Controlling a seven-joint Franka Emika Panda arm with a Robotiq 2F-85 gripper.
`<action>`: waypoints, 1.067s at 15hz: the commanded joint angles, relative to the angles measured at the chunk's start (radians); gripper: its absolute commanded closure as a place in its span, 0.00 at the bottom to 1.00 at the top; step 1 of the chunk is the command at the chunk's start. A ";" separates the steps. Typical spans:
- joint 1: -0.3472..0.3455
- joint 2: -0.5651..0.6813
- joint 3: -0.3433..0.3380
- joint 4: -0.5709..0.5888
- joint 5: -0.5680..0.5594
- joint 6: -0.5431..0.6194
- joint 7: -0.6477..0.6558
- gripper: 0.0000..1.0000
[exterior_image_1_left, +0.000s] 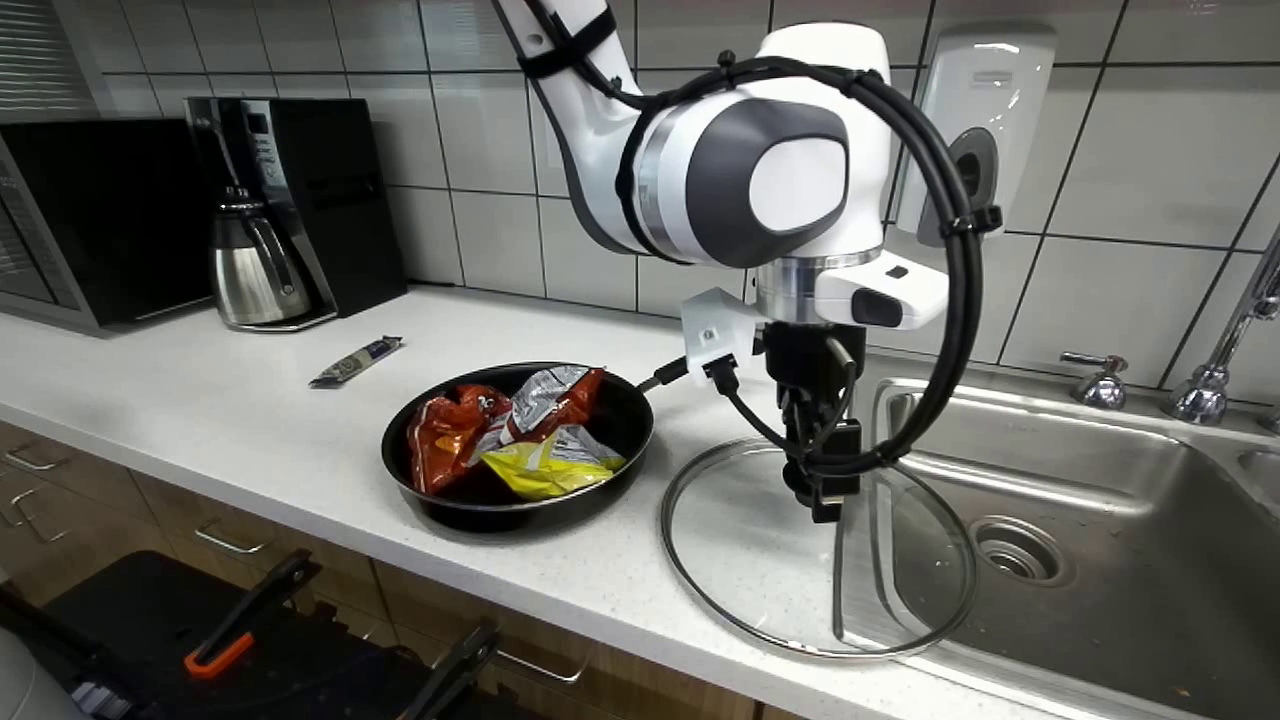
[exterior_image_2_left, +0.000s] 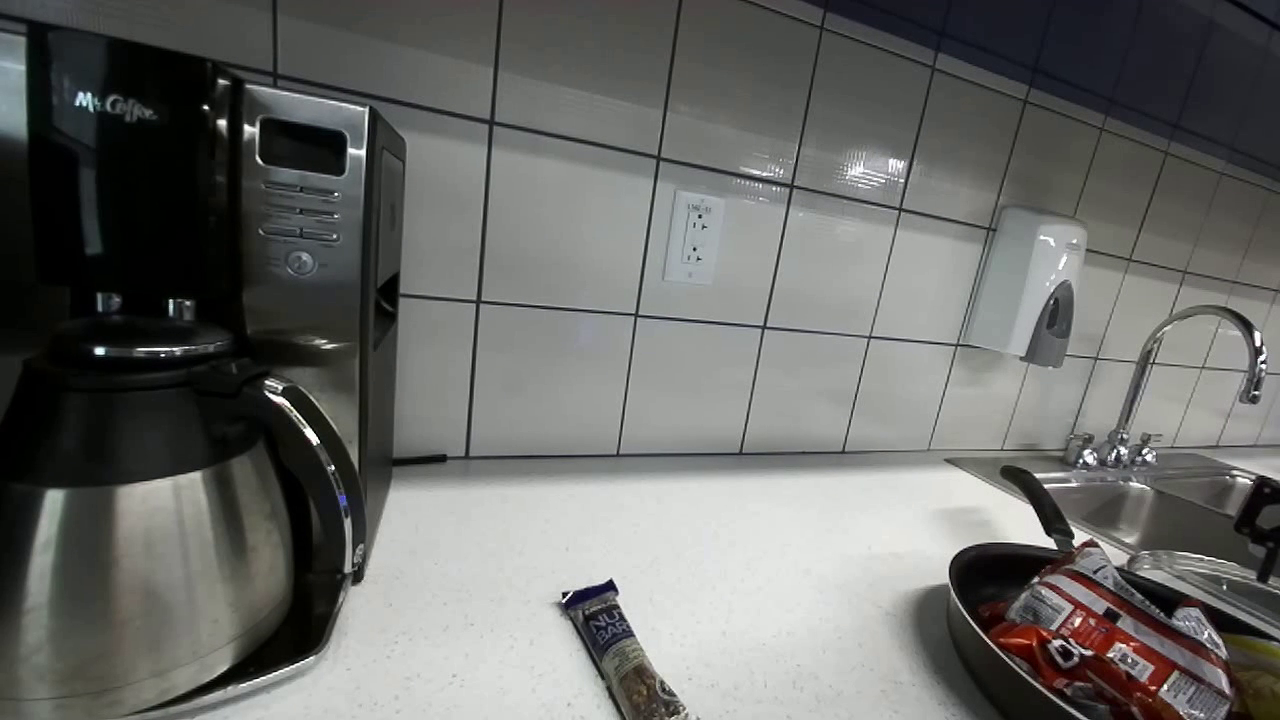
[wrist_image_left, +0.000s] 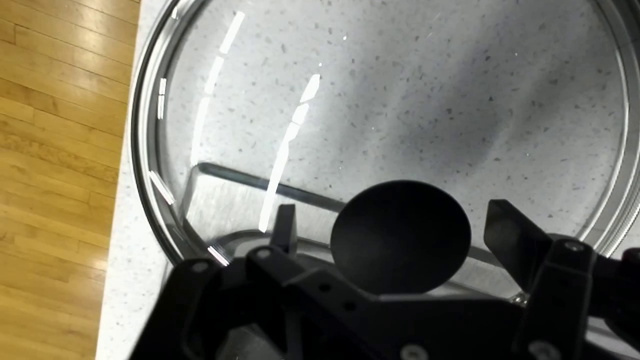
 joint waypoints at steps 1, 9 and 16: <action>0.019 0.014 -0.020 0.024 0.017 -0.001 0.007 0.34; 0.039 -0.032 -0.041 0.000 -0.004 -0.001 0.013 0.61; 0.096 -0.099 -0.111 -0.020 -0.091 -0.014 0.043 0.61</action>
